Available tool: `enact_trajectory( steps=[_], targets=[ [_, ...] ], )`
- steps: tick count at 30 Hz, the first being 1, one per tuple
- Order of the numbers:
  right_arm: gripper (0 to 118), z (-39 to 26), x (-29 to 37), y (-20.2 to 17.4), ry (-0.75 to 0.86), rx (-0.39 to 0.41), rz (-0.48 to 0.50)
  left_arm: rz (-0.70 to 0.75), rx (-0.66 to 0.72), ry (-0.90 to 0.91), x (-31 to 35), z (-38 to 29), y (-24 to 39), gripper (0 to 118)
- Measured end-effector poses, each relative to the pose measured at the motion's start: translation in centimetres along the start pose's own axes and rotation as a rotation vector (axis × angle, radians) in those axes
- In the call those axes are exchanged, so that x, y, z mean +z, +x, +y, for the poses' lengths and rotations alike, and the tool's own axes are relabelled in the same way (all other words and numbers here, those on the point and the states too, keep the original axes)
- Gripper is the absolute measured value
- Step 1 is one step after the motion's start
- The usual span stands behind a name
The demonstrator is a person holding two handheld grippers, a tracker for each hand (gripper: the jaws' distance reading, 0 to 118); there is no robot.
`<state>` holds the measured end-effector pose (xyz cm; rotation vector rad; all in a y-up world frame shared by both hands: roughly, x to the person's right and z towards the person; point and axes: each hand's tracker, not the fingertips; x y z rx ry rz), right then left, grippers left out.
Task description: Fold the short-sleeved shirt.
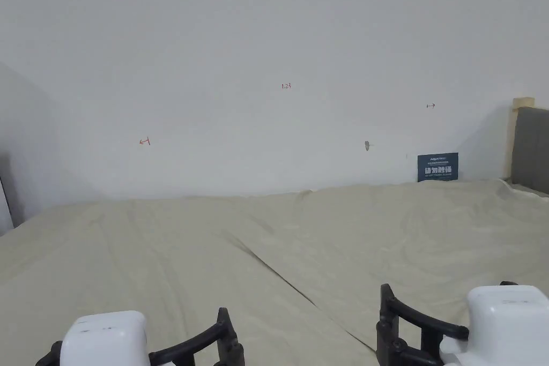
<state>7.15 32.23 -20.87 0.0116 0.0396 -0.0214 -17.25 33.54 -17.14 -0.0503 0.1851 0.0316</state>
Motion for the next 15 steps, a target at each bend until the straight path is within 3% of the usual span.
enact_trajectory(
  steps=[15],
  targets=[
    [107,-0.22,-0.09,-0.05,-0.012,0.011,-0.004,0.0,-0.003,-0.015,-0.18,-0.18,0.04,118]
  ],
)
